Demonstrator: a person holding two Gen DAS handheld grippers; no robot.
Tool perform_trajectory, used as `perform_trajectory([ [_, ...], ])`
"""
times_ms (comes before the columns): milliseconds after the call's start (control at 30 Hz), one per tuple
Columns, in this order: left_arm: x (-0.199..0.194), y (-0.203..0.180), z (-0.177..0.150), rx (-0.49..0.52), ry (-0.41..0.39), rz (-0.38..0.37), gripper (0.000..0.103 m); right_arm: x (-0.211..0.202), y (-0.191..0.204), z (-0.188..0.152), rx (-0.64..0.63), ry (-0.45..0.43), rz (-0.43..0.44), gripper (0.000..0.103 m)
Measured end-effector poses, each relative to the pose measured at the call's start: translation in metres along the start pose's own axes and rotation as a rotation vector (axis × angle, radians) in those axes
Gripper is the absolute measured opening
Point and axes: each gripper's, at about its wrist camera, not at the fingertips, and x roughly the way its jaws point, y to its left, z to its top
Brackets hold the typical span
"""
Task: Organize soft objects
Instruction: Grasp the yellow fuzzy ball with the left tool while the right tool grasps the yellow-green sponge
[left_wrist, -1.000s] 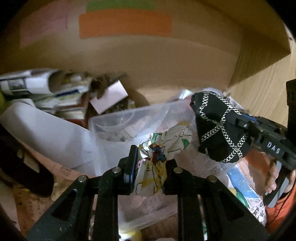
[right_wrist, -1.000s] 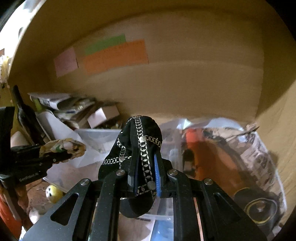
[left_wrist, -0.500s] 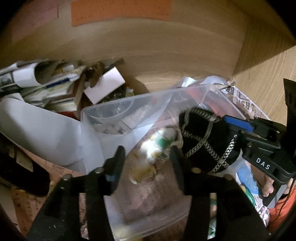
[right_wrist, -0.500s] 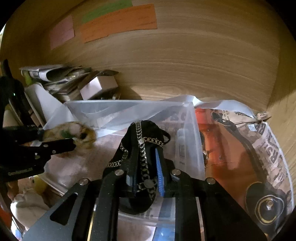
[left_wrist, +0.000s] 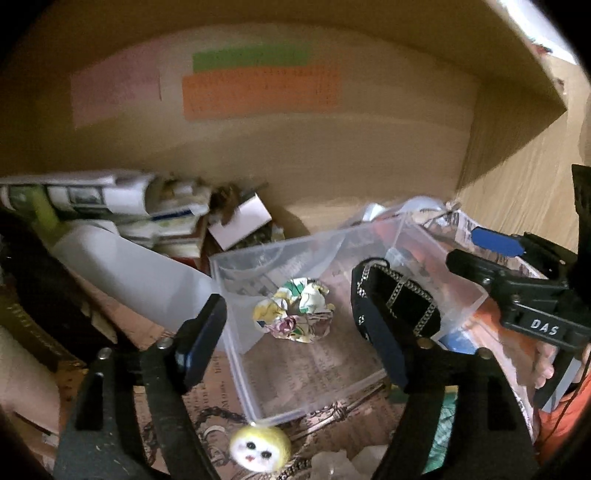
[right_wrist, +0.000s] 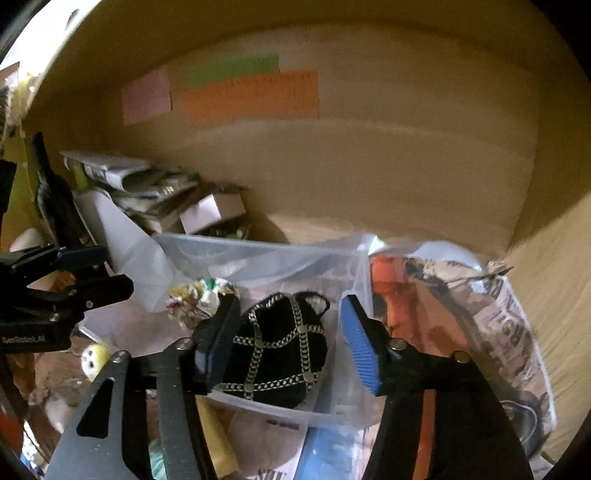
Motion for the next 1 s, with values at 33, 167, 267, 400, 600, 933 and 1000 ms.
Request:
perform_trajectory([
  [33, -0.006, -0.001, -0.001, 0.002, -0.016, 0.007, 0.084, -0.004, 0.000, 0.001, -0.001, -0.011, 0.001, 0.063],
  [167, -0.029, -0.002, -0.004, 0.000, -0.062, 0.014, 0.090, -0.028, 0.002, 0.003, -0.013, -0.068, 0.001, 0.072],
  [267, -0.041, -0.001, -0.009, -0.007, -0.089, 0.032, 0.094, -0.043, 0.006, 0.002, -0.023, -0.097, 0.006, 0.078],
  [400, -0.052, 0.003, -0.021, -0.021, -0.105, 0.060, 0.097, -0.054, 0.012, -0.003, -0.037, -0.117, 0.011, 0.081],
  [600, -0.055, 0.019, -0.042, -0.052, -0.066, 0.088, 0.098, -0.054, 0.022, -0.021, -0.057, -0.076, 0.030, 0.082],
  [933, -0.025, 0.040, -0.091, -0.093, 0.101, 0.128, 0.098, -0.021, 0.025, -0.057, -0.027, 0.092, 0.088, 0.081],
  [1000, -0.019, 0.044, -0.098, -0.118, 0.125, 0.119, 0.098, -0.014, 0.026, -0.063, -0.020, 0.129, 0.109, 0.081],
])
